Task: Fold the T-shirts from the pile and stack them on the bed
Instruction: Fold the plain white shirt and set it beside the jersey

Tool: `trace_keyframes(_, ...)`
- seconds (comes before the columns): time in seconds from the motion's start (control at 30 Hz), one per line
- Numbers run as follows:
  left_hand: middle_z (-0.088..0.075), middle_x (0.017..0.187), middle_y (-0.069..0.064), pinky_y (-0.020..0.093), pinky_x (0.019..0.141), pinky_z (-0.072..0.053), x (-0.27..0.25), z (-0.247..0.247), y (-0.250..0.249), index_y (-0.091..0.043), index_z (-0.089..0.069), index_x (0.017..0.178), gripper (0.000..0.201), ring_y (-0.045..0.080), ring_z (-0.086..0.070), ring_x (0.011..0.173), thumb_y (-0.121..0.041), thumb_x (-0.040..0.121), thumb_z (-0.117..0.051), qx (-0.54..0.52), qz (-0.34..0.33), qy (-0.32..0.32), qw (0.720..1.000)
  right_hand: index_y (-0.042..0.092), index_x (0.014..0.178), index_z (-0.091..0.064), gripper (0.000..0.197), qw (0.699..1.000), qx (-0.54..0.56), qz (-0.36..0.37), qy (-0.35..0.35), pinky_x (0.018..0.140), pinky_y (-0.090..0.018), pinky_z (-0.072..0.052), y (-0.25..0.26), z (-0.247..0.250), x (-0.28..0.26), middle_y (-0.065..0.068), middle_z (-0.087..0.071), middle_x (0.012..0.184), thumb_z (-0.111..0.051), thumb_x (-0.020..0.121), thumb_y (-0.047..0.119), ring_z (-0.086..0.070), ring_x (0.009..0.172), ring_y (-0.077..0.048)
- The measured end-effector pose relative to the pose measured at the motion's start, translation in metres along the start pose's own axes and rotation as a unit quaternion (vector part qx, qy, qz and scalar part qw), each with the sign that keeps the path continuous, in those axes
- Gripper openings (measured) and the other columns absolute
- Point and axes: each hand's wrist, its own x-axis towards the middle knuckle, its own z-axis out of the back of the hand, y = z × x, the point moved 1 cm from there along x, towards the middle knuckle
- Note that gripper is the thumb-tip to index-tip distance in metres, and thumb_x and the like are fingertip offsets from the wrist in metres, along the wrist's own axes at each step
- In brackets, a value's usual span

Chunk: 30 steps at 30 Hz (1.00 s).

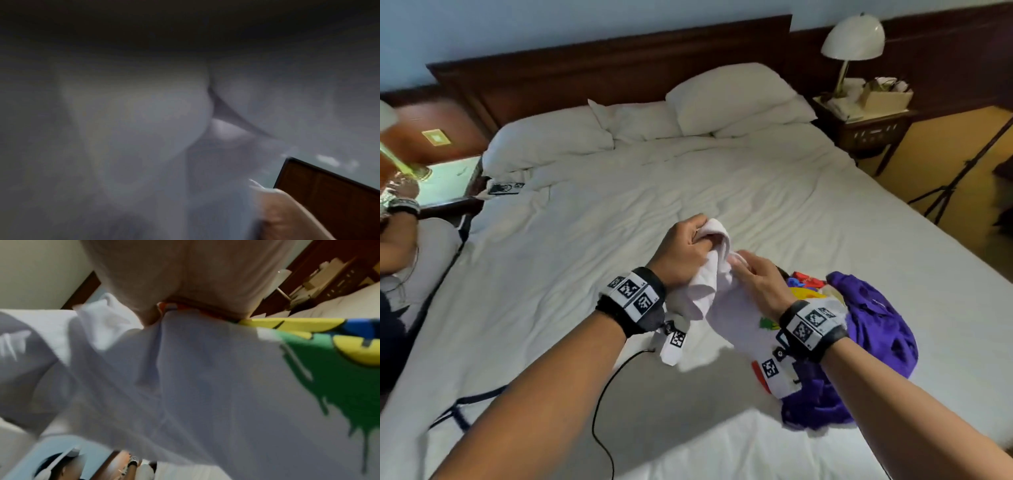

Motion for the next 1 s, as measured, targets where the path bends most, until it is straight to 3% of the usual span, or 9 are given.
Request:
trace_keyframes(0.1,-0.061,0.067,-0.008,0.028,0.06,-0.045,-0.012,0.028,0.013,-0.016,-0.06,0.072,0.015,0.012,-0.058,0.066,-0.007,0.078,-0.07,0.115,0.012,0.045,0.992,0.022,0.068,-0.048,0.034,0.993,0.033,0.014,-0.111,0.064,-0.03,-0.036,0.001,-0.018,-0.006,0.018,-0.045,0.063,-0.052,0.102,0.024,-0.039,0.065,-0.004)
trace_keyframes(0.2,-0.068,0.074,0.003,0.031,0.06,-0.043,-0.035,0.057,0.048,-0.022,-0.059,0.064,0.023,0.025,-0.064,0.074,-0.018,0.076,-0.078,0.326,0.092,0.16,0.927,0.019,0.071,-0.055,0.037,0.975,0.042,-0.035,-0.218,0.065,-0.024,-0.04,-0.011,-0.023,-0.011,0.014,-0.05,0.067,-0.048,0.107,0.016,-0.042,0.067,-0.003)
trace_keyframes(0.33,-0.057,0.065,-0.006,0.031,0.061,-0.038,-0.057,0.073,0.072,-0.019,-0.062,0.067,0.01,0.014,-0.051,0.066,-0.015,0.075,-0.062,0.106,0.128,0.081,0.983,0.015,0.07,-0.048,0.034,0.979,-0.04,-0.13,-0.15,0.07,-0.036,-0.038,-0.037,-0.047,-0.023,0.002,-0.047,0.069,-0.05,0.105,0.014,-0.045,0.076,-0.019)
trace_keyframes(0.43,-0.056,0.067,-0.006,0.029,0.062,-0.04,-0.06,0.064,0.066,-0.013,-0.065,0.07,0.01,0.011,-0.049,0.066,-0.015,0.079,-0.069,-0.008,0.126,-0.01,0.992,0.017,0.069,-0.05,0.028,0.989,0.0,-0.139,-0.046,0.067,-0.032,-0.037,-0.031,-0.088,-0.039,0.003,-0.05,0.066,-0.056,0.096,0.013,-0.045,0.072,-0.016)
trace_keyframes(0.5,-0.055,0.068,-0.001,0.03,0.063,-0.039,-0.06,0.057,0.061,0.001,-0.065,0.076,0.026,0.012,-0.048,0.065,-0.024,0.075,-0.073,-0.01,0.121,-0.037,0.992,0.017,0.084,-0.063,0.012,0.988,0.076,-0.124,-0.042,0.069,-0.031,-0.04,-0.019,-0.104,-0.043,0.003,-0.061,0.074,-0.056,0.09,0.025,-0.054,0.075,-0.016)
trace_keyframes(0.6,-0.047,0.062,-0.002,0.032,0.061,-0.035,-0.061,0.051,0.057,-0.002,-0.059,0.067,0.042,0.014,-0.042,0.062,-0.042,0.061,-0.07,-0.008,0.119,-0.028,0.992,0.019,0.114,-0.065,0.028,0.989,0.113,-0.07,-0.066,0.075,-0.021,-0.047,-0.004,-0.103,-0.04,0.01,-0.067,0.096,-0.052,0.099,0.039,-0.061,0.088,-0.005)
trace_keyframes(0.73,-0.062,0.065,0.0,0.032,0.066,-0.045,-0.071,0.045,0.051,-0.013,-0.068,0.07,0.018,0.013,-0.054,0.064,-0.023,0.073,-0.083,-0.062,0.105,0.038,0.992,0.021,0.096,-0.071,0.022,0.999,0.048,-0.02,0.013,0.072,-0.026,-0.045,-0.001,-0.097,-0.041,0.014,-0.066,0.084,-0.054,0.103,0.033,-0.056,0.08,-0.004)
trace_keyframes(0.87,-0.063,0.068,-0.012,0.025,0.063,-0.043,-0.086,0.062,0.066,-0.023,-0.07,0.074,0.021,0.006,-0.056,0.064,-0.027,0.069,-0.091,0.048,0.105,0.137,0.984,0.009,0.099,-0.071,0.028,0.995,0.058,-0.021,-0.079,0.075,-0.029,-0.049,-0.015,-0.081,-0.041,0.004,-0.071,0.088,-0.048,0.107,0.021,-0.06,0.082,-0.005)
trace_keyframes(1.0,-0.058,0.067,-0.002,0.031,0.065,-0.041,-0.104,0.073,0.09,-0.005,-0.068,0.073,0.014,0.013,-0.05,0.064,-0.009,0.073,-0.082,0.036,0.146,0.093,0.984,0.016,0.091,-0.068,0.023,0.99,0.011,-0.068,-0.12,0.076,-0.033,-0.047,-0.035,-0.065,-0.038,0.003,-0.065,0.084,-0.051,0.105,0.025,-0.056,0.083,-0.013)
